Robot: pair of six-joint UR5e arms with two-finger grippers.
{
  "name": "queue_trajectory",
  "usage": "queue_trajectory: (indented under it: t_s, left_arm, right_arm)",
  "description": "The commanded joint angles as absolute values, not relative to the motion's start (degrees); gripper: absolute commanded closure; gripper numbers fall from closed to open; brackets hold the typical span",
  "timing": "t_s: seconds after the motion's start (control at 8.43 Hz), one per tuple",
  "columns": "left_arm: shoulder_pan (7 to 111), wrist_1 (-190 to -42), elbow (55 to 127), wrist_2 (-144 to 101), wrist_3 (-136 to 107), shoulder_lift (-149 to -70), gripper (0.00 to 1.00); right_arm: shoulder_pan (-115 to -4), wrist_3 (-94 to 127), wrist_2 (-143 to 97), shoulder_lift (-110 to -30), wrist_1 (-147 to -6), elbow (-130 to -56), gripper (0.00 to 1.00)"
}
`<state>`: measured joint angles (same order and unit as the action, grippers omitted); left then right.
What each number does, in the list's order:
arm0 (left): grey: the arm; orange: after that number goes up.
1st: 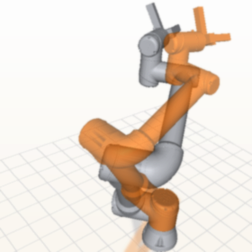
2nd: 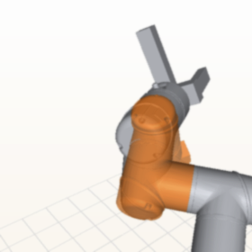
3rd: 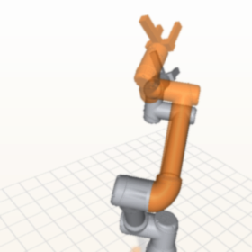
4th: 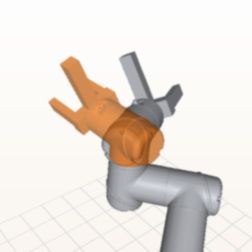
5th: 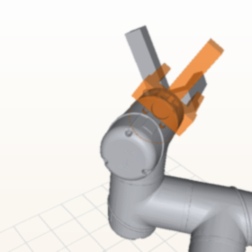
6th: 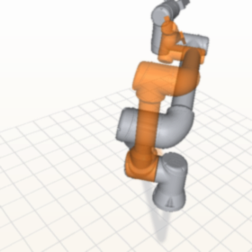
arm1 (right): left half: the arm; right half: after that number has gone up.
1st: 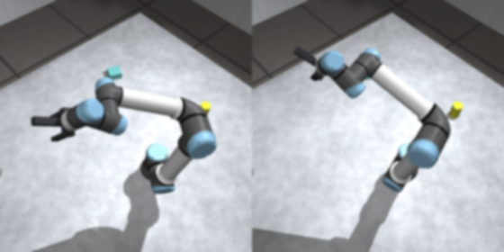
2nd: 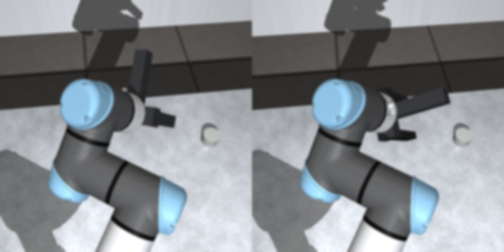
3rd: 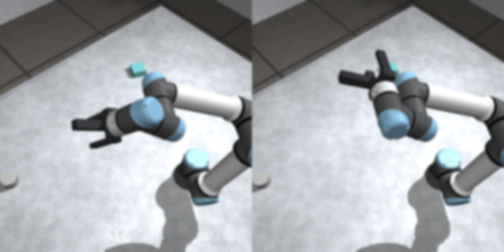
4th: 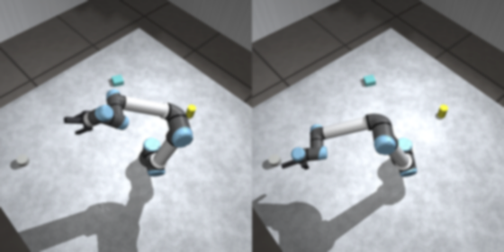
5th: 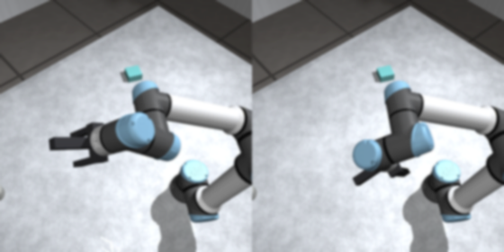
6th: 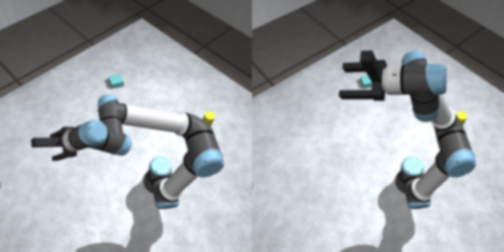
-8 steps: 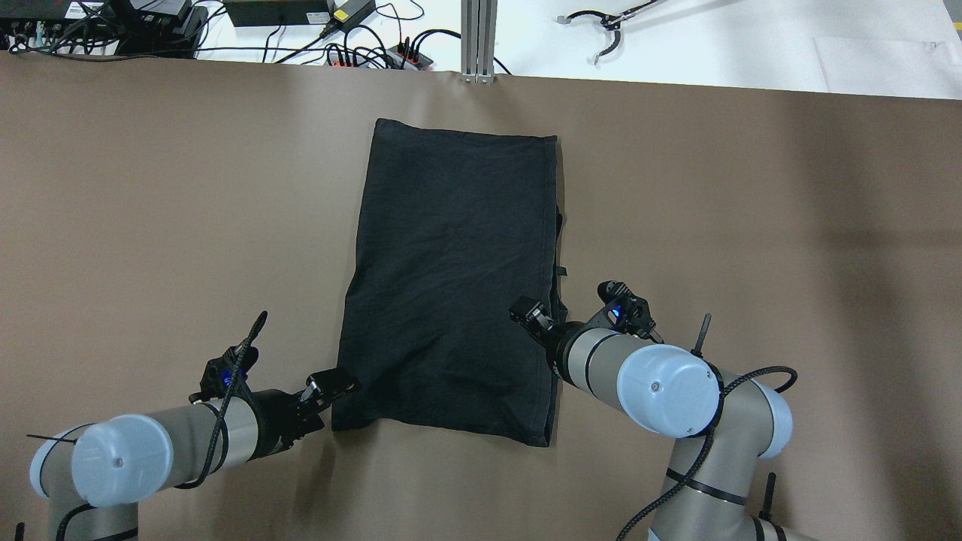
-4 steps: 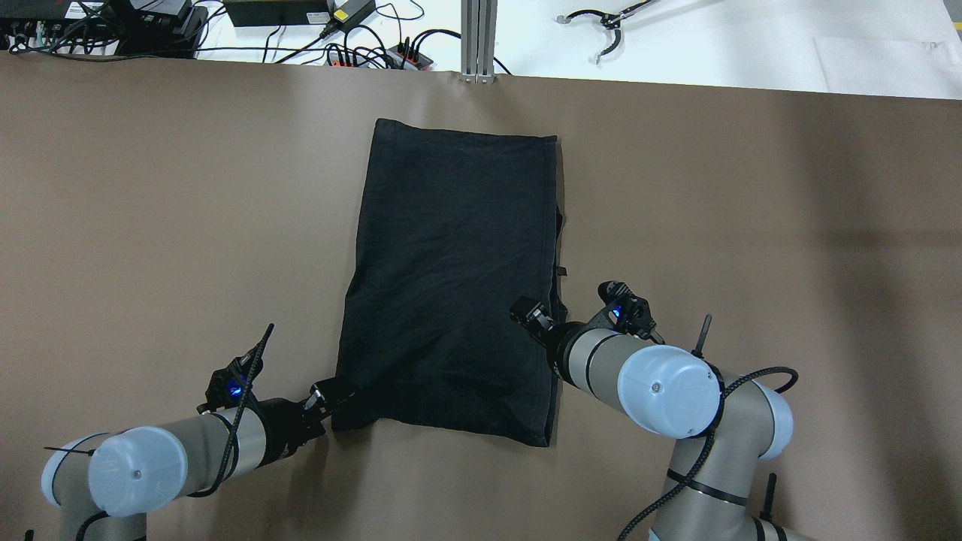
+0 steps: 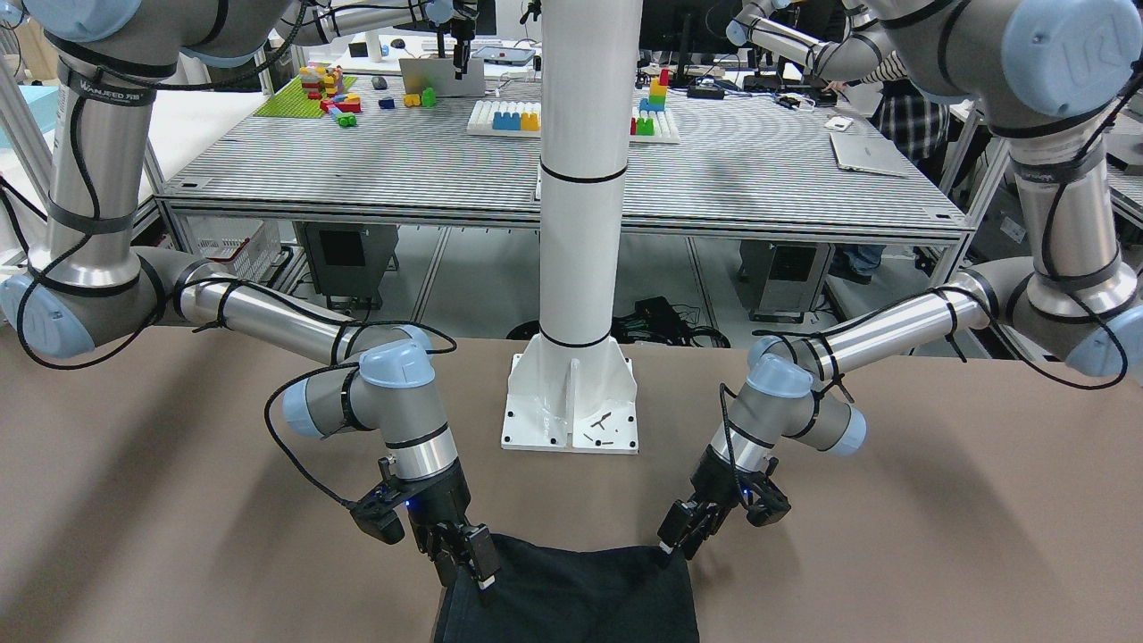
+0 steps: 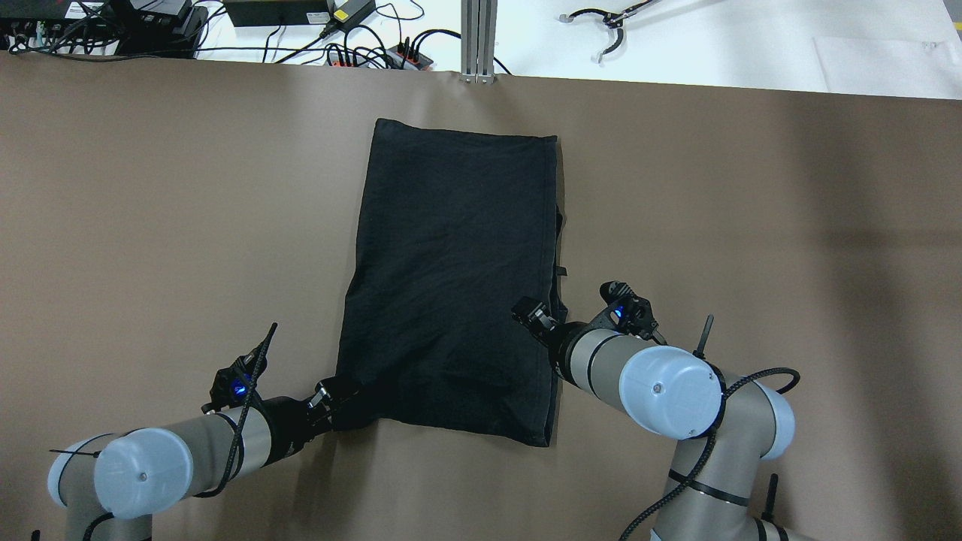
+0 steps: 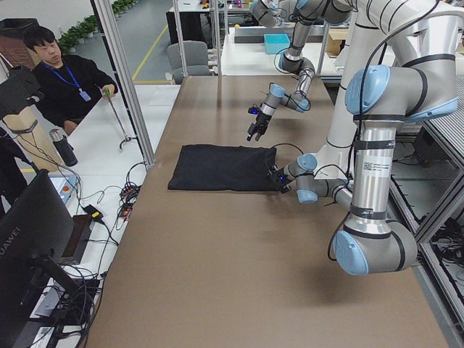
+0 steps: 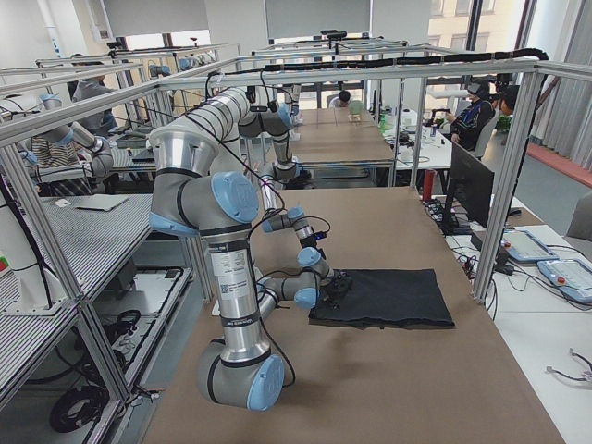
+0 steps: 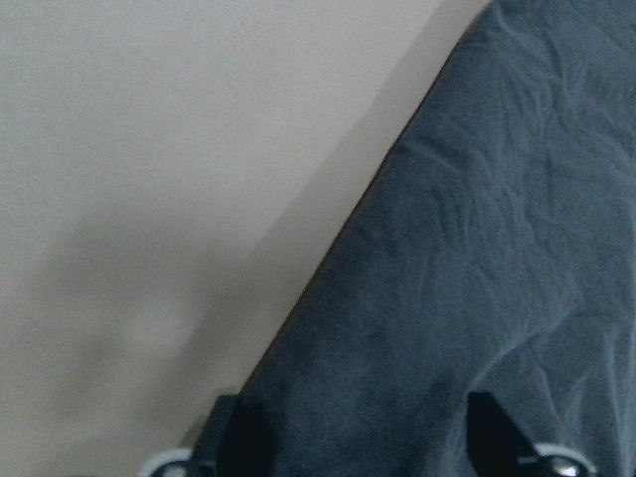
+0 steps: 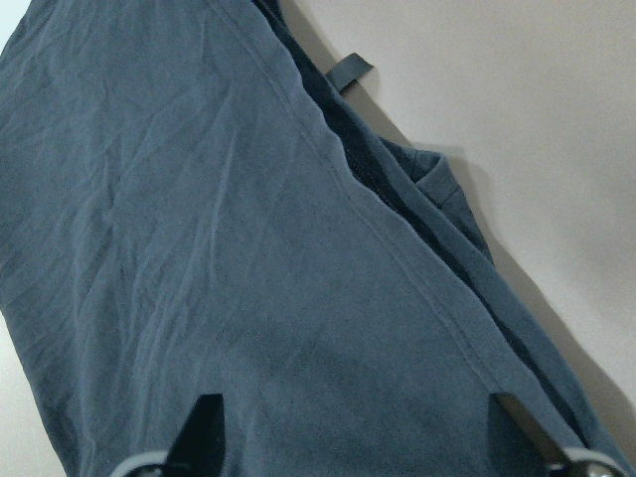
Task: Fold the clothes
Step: 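Grasp both near corners of the shirt with left and right grippers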
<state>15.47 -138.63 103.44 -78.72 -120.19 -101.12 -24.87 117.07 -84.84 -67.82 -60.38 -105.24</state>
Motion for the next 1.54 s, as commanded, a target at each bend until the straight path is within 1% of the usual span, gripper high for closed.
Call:
queue_trajectory:
  t_s: [0.0,0.12,0.24,0.36,0.59,0.83,1.07,1.42]
  left_arm:
    - [15.29,-138.6,103.27,-77.78,-120.15,-101.16,0.39]
    - [15.29,-138.52,103.18,-77.87,-119.97,-101.16,0.49]
    - [15.12,-138.52,103.18,-77.87,-119.62,-101.25,0.84]
    - [15.2,-138.43,103.36,-78.05,-119.36,-101.25,1.0]
    - [15.12,-138.43,103.27,-78.22,-119.18,-101.77,1.0]
    - [15.12,-138.25,103.18,-78.22,-119.01,-101.87,1.0]
    - [15.12,-138.25,103.18,-78.22,-118.65,-101.95,1.0]
    - [15.12,-138.25,103.01,-78.22,-118.65,-101.87,1.0]
  right_arm:
    - [-24.79,117.07,-84.73,-67.85,-60.38,-105.38,0.06]
    - [-24.79,116.98,-84.73,-67.85,-60.38,-105.38,0.06]
    - [-24.79,117.07,-84.73,-67.76,-60.38,-105.38,0.07]
    - [-24.61,117.07,-84.55,-67.85,-60.38,-105.29,0.07]
    - [-23.74,117.07,-84.2,-67.94,-61.96,-105.03,0.09]
    - [-22.24,117.07,-84.11,-68.2,-64.68,-104.77,0.09]
    - [-19.88,117.07,-83.94,-70.48,-64.69,-104.5,0.09]
    - [-18.2,116.89,-80.51,-69.79,-64.16,-101.69,0.09]
